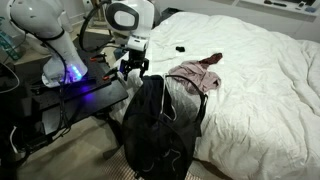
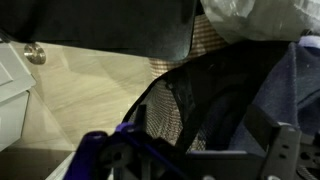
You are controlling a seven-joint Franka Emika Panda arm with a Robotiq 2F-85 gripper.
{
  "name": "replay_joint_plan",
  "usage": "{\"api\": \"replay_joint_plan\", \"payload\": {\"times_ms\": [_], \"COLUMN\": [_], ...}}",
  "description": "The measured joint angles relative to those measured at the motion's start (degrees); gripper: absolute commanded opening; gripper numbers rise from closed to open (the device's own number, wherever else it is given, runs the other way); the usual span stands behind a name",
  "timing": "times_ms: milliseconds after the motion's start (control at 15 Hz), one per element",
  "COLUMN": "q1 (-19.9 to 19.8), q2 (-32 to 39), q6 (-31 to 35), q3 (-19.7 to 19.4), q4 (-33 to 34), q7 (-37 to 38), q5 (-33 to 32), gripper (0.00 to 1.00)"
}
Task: Pick up the hoodie and put it in the bag
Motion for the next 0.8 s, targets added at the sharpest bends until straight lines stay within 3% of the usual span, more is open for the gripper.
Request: {"api": "replay_joint_plan", "payload": {"times_ms": [333,467,600,800], "q1": [0.4,1.1,2.2,4.4], "q2": [4.0,5.0,5.2,4.9], "q6": [8.7,10.5,11.3,11.5], "q3": [-2.7,-3.3,-3.3,-2.3], "q4": [-0.5,-0.6,-0.9,-3.0], "q7": [11.4,14.7,14.8,9.8], "q5": [-15.5,-18.9,-18.4,-10.4], "gripper": [1.00,1.00,1.00,1.00]}}
